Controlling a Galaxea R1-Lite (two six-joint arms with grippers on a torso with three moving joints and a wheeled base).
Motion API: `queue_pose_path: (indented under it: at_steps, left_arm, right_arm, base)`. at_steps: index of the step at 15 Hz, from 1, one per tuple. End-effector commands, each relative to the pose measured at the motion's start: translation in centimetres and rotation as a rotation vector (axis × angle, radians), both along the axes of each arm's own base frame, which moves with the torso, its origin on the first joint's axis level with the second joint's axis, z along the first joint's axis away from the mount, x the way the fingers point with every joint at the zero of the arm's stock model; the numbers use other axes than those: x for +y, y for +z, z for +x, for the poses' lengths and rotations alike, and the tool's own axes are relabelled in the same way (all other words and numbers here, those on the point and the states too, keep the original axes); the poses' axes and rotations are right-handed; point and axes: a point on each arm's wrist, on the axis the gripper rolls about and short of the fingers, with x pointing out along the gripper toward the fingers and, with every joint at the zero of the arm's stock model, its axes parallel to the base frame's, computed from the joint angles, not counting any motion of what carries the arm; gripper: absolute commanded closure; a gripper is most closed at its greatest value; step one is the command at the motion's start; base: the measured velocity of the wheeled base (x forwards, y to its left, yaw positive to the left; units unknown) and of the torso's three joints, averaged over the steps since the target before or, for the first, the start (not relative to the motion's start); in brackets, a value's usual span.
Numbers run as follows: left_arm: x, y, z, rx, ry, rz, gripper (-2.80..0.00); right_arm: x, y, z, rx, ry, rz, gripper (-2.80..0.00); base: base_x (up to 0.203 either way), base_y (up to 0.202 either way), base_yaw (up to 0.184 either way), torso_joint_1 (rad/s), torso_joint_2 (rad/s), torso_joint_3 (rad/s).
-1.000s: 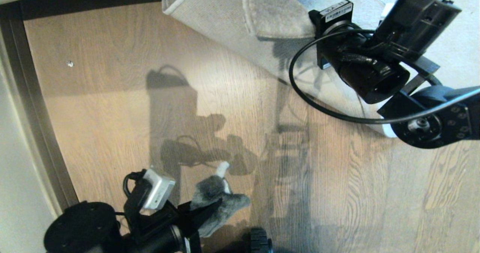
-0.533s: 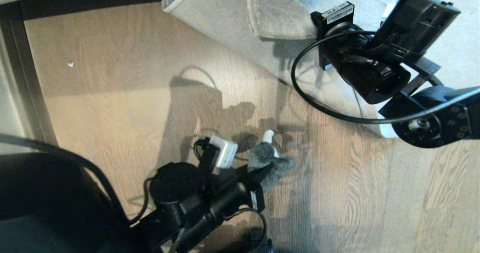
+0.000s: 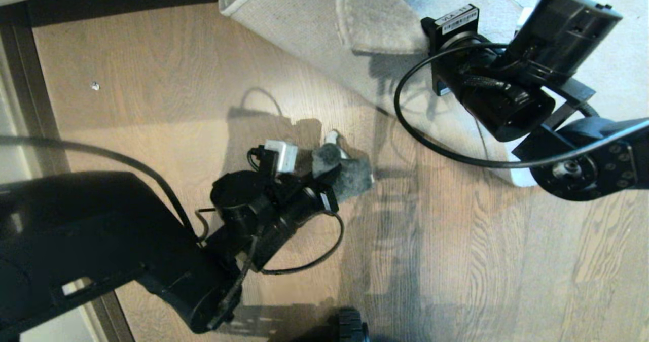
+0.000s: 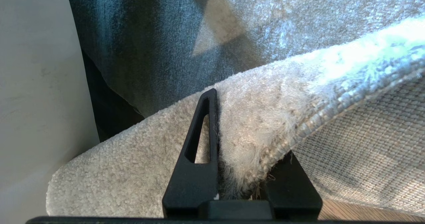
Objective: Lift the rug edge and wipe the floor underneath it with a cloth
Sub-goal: Wipe the floor under the carpet with a rag
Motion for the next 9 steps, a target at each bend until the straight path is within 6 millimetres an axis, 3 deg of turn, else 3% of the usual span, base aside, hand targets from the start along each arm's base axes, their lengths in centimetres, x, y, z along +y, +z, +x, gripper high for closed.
queue_pose_path:
  at_steps: [1,5,9]
  left_arm:
    - [2.8,3.1,1.1,-0.092,0.082,-0.065,0.0]
    - [7.7,6.6,0.8,-0.149,0.206,-0.072,0.0]
    - [11.6,4.8,-3.4,-0.039,0.265,0.002,0.0]
  right_arm:
    - [0.0,0.1,0.0,-0.005,0.003,0.009,0.0]
    - [0.1,-0.2,0.0,0.002,0.005,0.004,0.0]
    - [0.1,-0.2,0.0,-0.001,0.017,-0.002,0.0]
  base:
    - [0.0,0.0,0.0,0.0,0.0,0.0]
    - [0.0,0.0,0.0,0.0,0.0,0.0]
    - [0.0,0.0,0.0,0.0,0.0,0.0]
